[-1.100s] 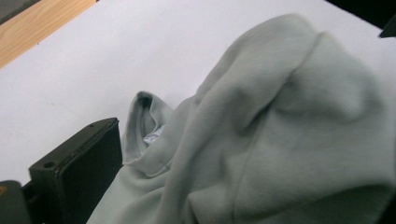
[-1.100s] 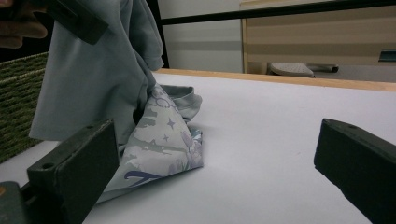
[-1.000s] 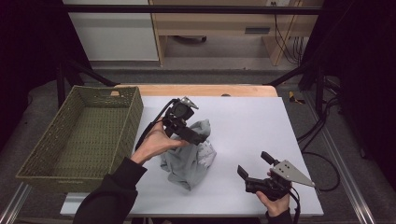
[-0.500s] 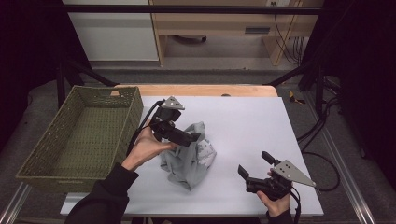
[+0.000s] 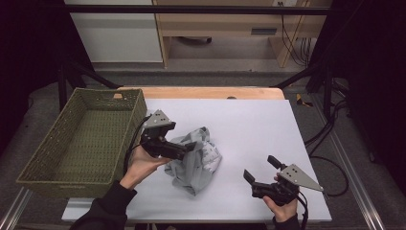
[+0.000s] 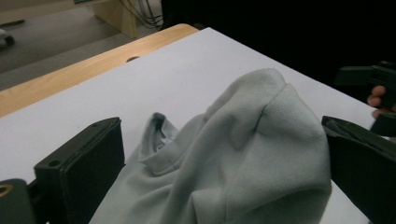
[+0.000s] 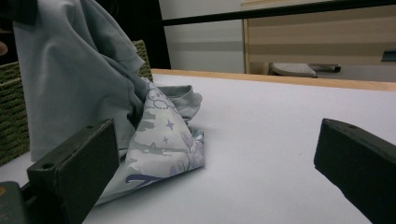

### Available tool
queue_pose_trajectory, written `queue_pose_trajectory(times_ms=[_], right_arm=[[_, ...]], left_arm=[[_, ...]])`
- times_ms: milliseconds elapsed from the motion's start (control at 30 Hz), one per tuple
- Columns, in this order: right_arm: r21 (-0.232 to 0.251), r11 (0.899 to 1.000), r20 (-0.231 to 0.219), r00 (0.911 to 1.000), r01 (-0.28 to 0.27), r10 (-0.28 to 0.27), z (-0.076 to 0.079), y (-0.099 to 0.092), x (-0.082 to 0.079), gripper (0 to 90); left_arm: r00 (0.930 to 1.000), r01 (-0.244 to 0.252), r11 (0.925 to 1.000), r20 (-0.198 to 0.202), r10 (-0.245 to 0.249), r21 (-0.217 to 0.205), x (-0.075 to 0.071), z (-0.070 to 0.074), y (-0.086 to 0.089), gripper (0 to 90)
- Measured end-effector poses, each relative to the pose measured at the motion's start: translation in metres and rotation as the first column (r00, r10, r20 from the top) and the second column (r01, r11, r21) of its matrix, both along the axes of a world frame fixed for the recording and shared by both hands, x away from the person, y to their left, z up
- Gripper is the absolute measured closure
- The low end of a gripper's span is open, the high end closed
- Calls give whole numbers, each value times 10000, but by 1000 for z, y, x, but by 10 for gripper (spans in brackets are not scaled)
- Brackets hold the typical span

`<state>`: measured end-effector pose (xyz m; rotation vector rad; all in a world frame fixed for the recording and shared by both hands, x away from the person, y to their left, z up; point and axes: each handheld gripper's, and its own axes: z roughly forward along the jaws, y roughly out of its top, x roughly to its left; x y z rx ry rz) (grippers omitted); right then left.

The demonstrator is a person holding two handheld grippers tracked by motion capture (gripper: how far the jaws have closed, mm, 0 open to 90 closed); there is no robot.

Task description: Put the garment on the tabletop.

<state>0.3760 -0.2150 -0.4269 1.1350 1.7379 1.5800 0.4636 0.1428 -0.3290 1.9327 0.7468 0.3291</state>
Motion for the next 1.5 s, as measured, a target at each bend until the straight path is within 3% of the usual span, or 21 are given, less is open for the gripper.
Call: queue_pose_trajectory(times_ms=[133,300,467,767,900,1133,1200,1500], right_arm=[[-22,10000,-28,10000,-4,4,-1,1,0,2],[-61,10000,-34,10000,-48,48,-1,1,1,2],[-12,9999,-65,9999,-100,100,-1,2,1,2],[-68,9999,-103,9999,-120,119,-1,2,0,2],[-77,9999,-58,9999,-154,153,-1,2,0,2],[-49,9998,-54,9998,-166,166,-1,1,0,2],[-50,9999,-61,9999,-158,158,-1,1,0,2],[-182,9997,-66,9998,-179,178,-1,1,0,2]], left_arm=[[9999,39,9995,136,-34,-305,-10,-7,8,7],[9993,-60,9997,376,68,-224,-21,-14,12,0],[9993,157,9986,333,-140,-498,-31,-23,21,0],[9989,342,9981,328,-325,-511,-52,-36,28,0],[9991,106,9990,413,-88,-441,-58,-45,36,0],[9967,-570,9959,540,609,-697,-65,-55,56,1],[9943,-868,9924,544,917,-870,-69,-58,65,2],[9834,-1720,9810,419,1763,-895,-74,-63,81,3]])
